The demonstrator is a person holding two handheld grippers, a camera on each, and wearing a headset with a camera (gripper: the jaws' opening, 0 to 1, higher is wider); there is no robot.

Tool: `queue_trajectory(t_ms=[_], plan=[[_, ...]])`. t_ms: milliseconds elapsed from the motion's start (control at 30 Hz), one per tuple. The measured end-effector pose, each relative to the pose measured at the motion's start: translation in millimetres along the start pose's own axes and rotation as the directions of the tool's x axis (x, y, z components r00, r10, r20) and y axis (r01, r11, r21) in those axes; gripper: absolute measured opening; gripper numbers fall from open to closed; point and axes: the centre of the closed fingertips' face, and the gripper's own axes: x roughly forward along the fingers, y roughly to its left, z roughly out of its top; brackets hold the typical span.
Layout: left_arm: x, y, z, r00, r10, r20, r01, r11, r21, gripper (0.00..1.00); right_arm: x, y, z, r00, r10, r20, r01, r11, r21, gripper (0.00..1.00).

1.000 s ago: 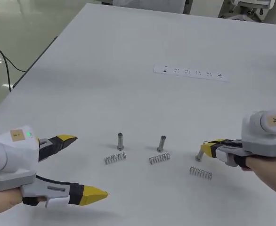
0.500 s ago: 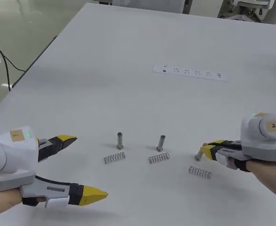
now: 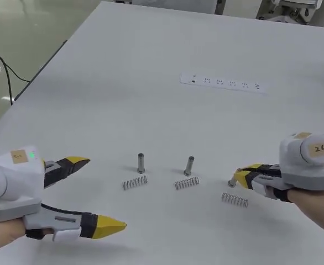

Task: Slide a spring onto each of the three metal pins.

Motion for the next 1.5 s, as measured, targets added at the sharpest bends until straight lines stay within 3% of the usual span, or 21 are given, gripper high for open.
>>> queue_trajectory(t_ms=[667, 1500], plan=[[1.0, 0.7, 0.6, 1.0, 0.004, 0.0, -0.004, 1.0, 0.002, 0.98, 1.6, -1.0, -4.2, 1.0, 0.008, -0.003, -0.008, 0.998, 0.057, 0.13], [5.3, 2.1, 4.8, 1.0, -0.004, 0.006, 0.004, 1.0, 0.01, 0.98, -9.6, -3.2, 1.3, 0.9985, 0.015, 0.053, -0.022, 0.991, 0.13, 0.22]])
